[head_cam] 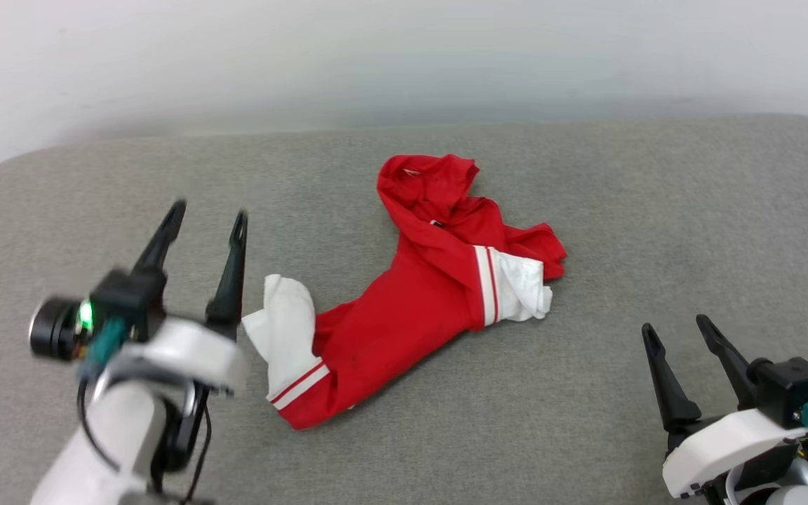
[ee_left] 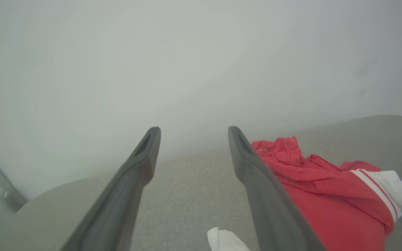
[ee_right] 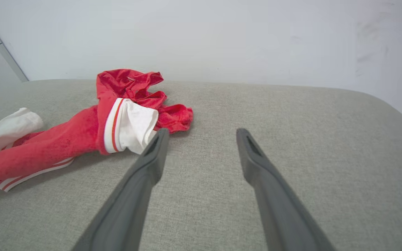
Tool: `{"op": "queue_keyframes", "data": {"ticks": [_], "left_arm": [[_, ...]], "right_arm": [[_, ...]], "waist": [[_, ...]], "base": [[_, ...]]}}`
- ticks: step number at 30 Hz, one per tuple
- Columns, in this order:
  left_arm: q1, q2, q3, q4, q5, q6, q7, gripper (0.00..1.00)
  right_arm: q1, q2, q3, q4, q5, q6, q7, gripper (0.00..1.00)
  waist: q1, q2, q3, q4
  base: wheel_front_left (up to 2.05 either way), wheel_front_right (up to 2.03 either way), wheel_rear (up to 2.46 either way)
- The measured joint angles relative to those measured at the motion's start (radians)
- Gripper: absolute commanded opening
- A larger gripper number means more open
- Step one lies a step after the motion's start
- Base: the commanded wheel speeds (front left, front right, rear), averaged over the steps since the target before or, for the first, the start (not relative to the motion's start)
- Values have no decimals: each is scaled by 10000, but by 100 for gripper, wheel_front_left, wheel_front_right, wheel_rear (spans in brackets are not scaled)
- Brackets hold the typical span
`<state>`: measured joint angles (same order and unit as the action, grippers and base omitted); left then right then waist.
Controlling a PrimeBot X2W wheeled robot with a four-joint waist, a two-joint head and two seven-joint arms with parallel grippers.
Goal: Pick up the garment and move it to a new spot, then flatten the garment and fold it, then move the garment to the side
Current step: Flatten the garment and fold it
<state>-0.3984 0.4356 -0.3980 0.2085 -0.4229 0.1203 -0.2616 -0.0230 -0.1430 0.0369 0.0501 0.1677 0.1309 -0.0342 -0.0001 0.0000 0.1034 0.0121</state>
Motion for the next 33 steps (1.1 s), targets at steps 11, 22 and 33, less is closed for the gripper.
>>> {"op": "queue_keyframes", "data": {"ticks": [11, 22, 33], "left_arm": [[3173, -562, 583, -2978, 686, 759, -12, 100], [2617, -1484, 825, -2869, 961, 17, -13, 100], [2340, -2130, 1106, -2535, 1333, -506, -12, 100]], "right_arm": [[304, -249, 46, -640, 430, 0, 571, 100], [-2765, -2661, 1933, -514, 2184, 0, 7425, 100], [-3819, -3244, 2734, 1166, 2546, -2, 8351, 100]], "waist": [[0, 0, 150, 792], [1, 0, 1345, 2221], [1, 0, 1923, 3196]], "base": [[0, 0, 0], [0, 0, 0], [0, 0, 0]]}}
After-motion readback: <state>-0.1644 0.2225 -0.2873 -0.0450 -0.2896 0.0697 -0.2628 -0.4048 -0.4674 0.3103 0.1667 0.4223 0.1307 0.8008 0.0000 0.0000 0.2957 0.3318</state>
